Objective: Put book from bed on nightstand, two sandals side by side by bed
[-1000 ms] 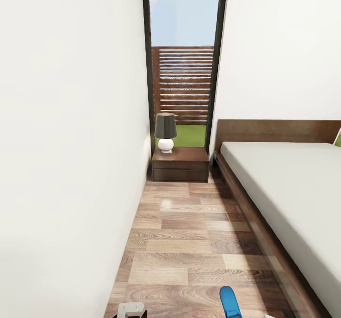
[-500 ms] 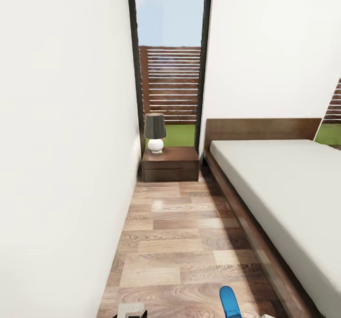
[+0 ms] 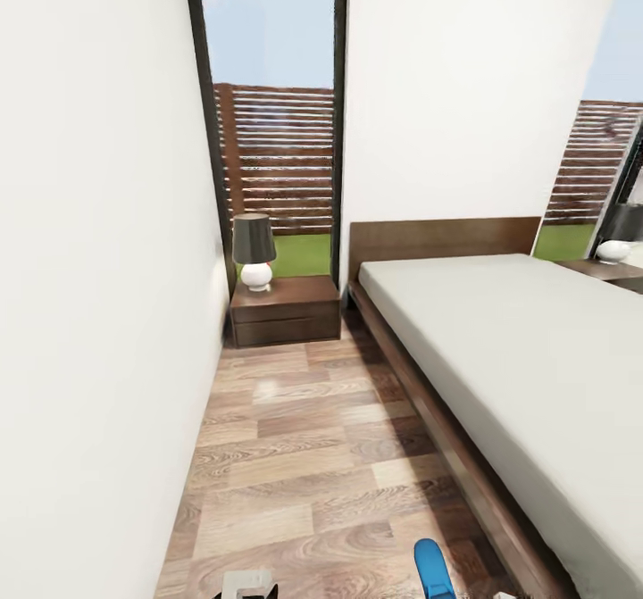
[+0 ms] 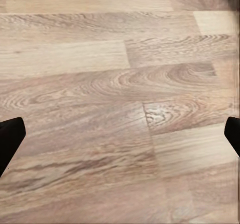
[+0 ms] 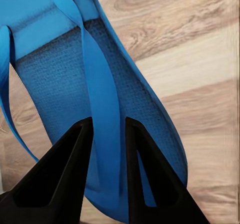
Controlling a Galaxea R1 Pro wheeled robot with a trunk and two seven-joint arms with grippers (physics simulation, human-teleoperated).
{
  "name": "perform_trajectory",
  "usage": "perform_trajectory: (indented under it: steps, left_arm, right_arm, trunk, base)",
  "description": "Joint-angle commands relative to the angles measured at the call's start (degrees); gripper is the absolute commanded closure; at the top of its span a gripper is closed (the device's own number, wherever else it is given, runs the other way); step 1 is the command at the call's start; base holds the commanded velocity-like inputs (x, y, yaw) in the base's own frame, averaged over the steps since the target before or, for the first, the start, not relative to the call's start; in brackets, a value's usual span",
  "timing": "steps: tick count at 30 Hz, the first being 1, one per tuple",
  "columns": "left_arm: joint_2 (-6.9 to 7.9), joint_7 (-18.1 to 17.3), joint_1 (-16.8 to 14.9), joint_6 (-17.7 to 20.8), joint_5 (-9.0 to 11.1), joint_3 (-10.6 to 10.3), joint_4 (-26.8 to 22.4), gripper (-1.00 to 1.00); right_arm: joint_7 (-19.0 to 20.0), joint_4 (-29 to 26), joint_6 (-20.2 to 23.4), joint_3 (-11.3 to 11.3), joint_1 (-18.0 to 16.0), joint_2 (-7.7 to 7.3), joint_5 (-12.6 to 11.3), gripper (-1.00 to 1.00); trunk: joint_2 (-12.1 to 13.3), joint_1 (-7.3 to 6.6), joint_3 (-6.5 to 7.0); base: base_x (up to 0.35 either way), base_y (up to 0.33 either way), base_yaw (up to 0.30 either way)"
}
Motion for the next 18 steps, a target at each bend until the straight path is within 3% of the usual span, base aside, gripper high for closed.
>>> perform_trajectory:
  steps: [1,18]
  left_arm:
    - [0.04,-0.11,-0.03,-0.2,0.6,-0.21,0.04,-1.0]
    - [0.03,-0.11,-0.03,-0.2,0.6,-0.21,0.04,-1.0]
  right_arm:
    - [0.47,0.19,0.01,0.49,-0.09,0.03,-0.65,1.0]
    - [0.41,0.2,0.01,0.49,-0.09,0.03,-0.65,1.0]
  trunk:
    - [-0.03,-0.01,-0.06]
    - [-0.03,-0.01,-0.06]
  base:
    - [0.0,0.0,-0.282]
    - [0.0,0.0,-0.282]
